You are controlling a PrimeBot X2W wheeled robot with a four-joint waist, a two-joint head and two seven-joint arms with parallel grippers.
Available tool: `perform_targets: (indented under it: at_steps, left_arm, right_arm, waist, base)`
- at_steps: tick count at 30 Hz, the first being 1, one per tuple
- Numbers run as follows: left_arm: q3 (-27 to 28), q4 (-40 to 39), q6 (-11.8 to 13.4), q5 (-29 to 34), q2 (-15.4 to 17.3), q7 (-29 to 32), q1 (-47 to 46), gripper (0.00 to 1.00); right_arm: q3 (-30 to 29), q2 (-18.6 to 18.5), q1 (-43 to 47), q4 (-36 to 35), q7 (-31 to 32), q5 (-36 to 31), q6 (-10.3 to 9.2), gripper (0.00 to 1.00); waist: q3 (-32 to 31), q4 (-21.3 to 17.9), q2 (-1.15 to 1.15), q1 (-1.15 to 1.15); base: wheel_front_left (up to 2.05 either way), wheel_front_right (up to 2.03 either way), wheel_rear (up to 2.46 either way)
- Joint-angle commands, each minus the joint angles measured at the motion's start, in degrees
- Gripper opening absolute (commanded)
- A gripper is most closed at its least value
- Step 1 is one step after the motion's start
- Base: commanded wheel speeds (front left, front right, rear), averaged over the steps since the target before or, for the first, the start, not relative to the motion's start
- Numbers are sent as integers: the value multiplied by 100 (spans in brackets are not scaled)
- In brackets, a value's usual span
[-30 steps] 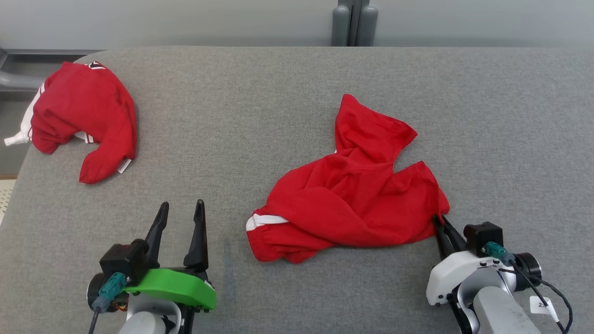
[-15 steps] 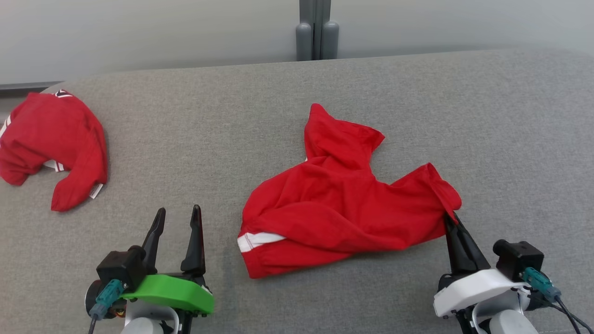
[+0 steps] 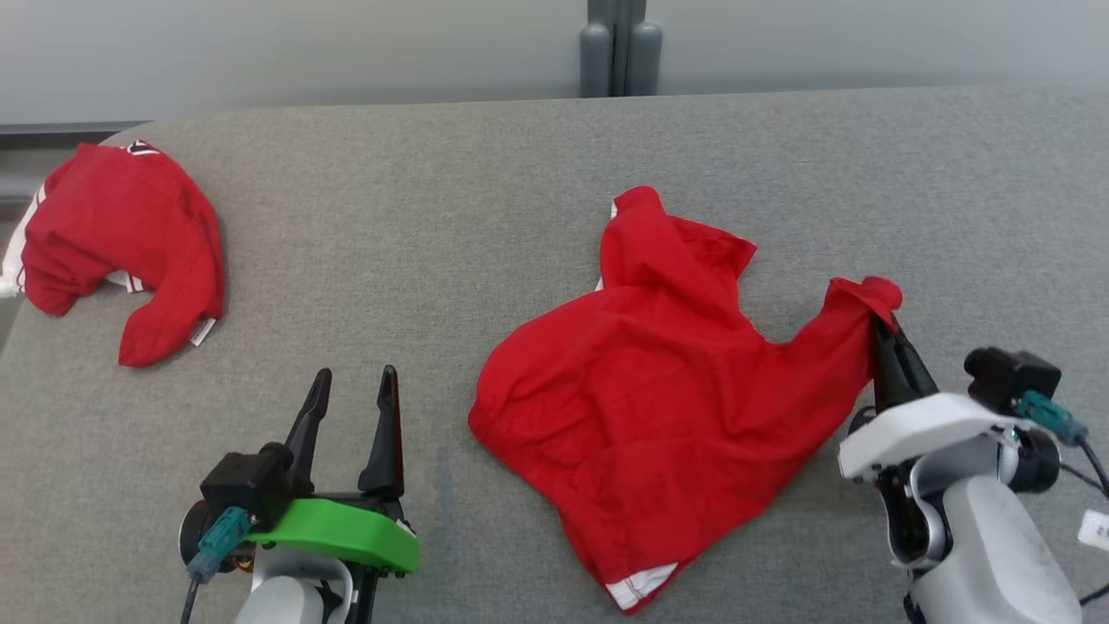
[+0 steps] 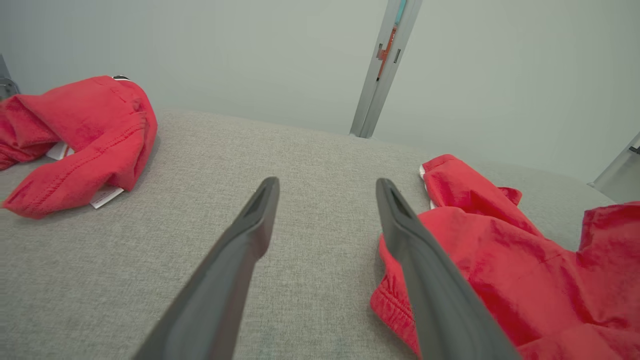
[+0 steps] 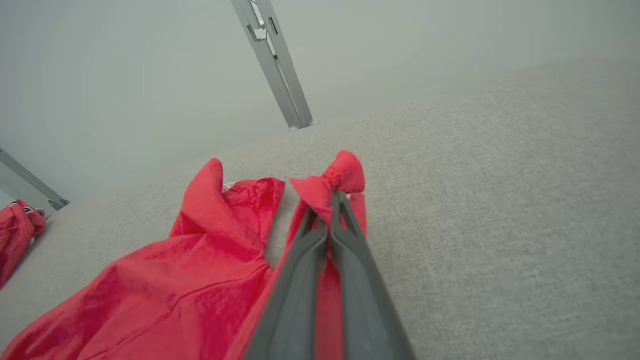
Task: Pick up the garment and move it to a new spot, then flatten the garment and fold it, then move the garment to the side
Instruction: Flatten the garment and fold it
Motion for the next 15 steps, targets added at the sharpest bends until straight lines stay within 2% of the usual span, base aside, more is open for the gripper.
perform_targets:
  at_steps: [1,9,11,12,13,15]
  left_arm:
    - [9,11,-37,45,-20,-4,-107,100]
    - [-10,65,-167,202,-177,-3,-274,100]
    - [12,82,-203,226,-208,-3,-294,100]
    - [25,87,-206,238,-223,-4,-300,100]
    - [35,94,-214,255,-234,-3,-304,100]
    - [47,113,-231,264,-258,-4,-322,100]
  right_arm:
    - [-43,-17,-286,199,49,-94,-2,0]
    - [-504,-18,-1893,1969,18,-914,-2,0]
    - [-555,-18,-2208,2390,-25,-1006,-2,36]
    - [-559,-19,-2379,2611,-69,-996,-2,63]
    - [-555,-19,-2512,2787,-101,-1000,-2,100]
    - [-462,-20,-2803,3105,-220,-1114,-2,100]
  waist:
    - [216,271,0,0]
    - [490,630,0,0]
    - [533,661,0,0]
    - [554,669,0,0]
    - [570,670,0,0]
    - [601,660,0,0]
  base:
    - [0,0,0]
    - [0,0,0]
    - [0,0,0]
    - [0,0,0]
    - [0,0,0]
    - [0,0,0]
